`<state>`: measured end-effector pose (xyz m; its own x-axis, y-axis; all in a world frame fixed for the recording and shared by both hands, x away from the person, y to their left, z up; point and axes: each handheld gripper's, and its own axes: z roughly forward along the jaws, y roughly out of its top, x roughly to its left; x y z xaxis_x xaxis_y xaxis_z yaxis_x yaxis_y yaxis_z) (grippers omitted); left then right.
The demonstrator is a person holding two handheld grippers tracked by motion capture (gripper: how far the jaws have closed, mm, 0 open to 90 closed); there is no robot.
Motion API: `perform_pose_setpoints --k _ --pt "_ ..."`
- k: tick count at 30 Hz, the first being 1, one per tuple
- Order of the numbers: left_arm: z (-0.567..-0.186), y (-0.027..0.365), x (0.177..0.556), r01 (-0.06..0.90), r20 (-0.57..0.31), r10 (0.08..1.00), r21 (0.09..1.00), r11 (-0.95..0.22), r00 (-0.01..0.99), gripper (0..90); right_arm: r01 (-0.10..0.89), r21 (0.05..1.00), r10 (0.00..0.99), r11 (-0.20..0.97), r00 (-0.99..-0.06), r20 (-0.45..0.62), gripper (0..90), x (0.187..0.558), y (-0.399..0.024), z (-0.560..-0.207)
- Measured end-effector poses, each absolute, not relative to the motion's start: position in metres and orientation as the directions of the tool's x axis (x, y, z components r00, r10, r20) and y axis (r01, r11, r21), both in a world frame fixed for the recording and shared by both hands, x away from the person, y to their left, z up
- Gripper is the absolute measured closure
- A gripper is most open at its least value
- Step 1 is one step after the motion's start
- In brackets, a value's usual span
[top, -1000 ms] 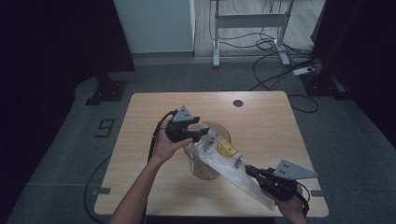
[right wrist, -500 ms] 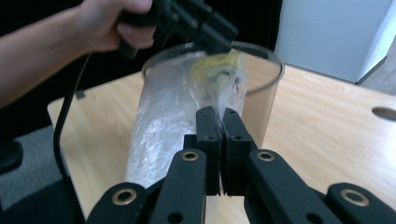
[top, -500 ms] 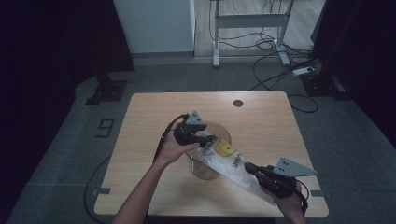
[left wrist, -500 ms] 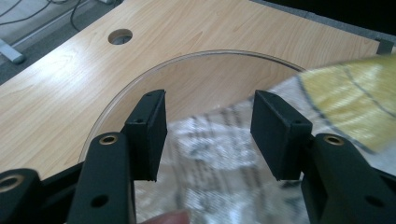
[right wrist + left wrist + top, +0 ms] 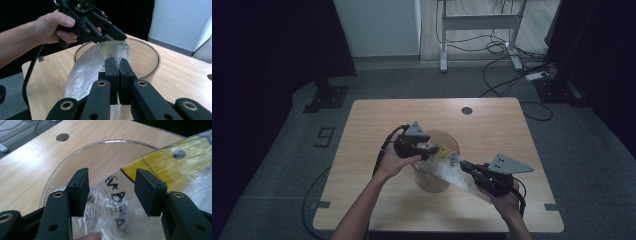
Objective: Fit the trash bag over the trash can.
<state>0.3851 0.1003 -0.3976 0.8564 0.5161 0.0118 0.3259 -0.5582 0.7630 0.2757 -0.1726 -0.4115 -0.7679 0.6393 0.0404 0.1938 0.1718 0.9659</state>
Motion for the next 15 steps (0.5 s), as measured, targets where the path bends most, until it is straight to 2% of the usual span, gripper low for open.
perform_pose_setpoints --k 15 --pt "-0.397 0.102 0.379 0.330 -0.022 0.495 0.770 -0.546 0.869 45.7 0.231 0.959 0.614 0.161 -0.784 0.086 87.3 0.300 -0.161 -0.416"
